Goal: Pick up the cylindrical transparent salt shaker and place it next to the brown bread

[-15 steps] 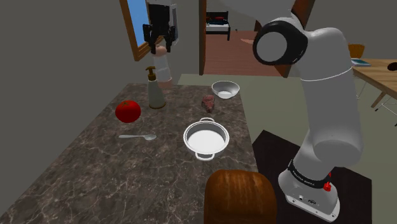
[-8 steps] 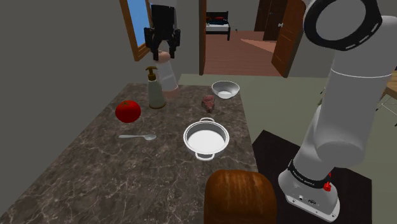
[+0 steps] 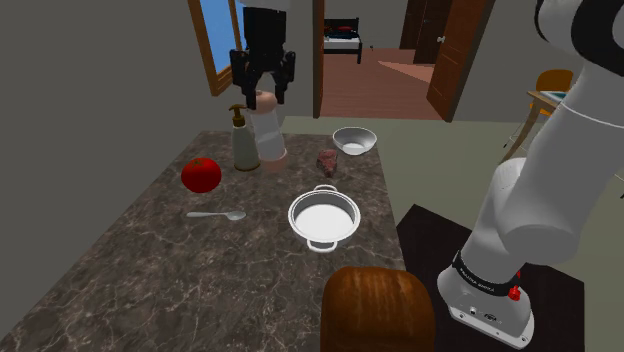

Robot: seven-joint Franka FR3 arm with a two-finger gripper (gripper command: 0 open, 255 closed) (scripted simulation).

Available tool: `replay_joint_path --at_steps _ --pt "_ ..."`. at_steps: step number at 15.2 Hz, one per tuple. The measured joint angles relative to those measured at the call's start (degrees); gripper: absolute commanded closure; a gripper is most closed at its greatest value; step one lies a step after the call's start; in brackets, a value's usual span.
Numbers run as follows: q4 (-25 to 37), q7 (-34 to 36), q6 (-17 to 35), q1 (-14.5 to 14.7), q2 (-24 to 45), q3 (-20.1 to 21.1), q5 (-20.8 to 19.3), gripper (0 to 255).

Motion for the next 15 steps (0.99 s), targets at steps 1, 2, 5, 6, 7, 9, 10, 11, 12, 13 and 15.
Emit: replay_joint_path --at_steps 1,2,5,6,7,9,10,11,12,13,15 --pt "-1.87 1.18 0.46 0.58 -1.59 0.68 0.18 255" --pt "-4.11 1.98 1.18 1.01 -3.28 1.18 0.40 255" --pt "-8.08 4.98 1.52 2.38 -7.44 2.95 1.10 255" --pt "-8.95 5.94 1.49 2.80 -8.50 3.52 1.34 255" --pt "-10.13 7.09 1.61 3.30 -9.78 4.21 1.66 255" --pt "-12.70 8.70 1.81 4.06 -12.47 5.22 2.32 255" --pt "-13.01 9.95 1.51 4.55 -13.31 5.99 2.62 255" --pt "-13.92 11.29 1.73 5.09 -14.27 6.89 3.00 255" --pt "-15.10 12.16 1.86 5.51 -15.51 7.45 3.39 255" --pt "-15.86 13.10 1.74 5.92 -16.57 8.05 3.76 255" --pt "-16.43 15.55 1.58 6.84 -17.84 9.71 4.48 255"
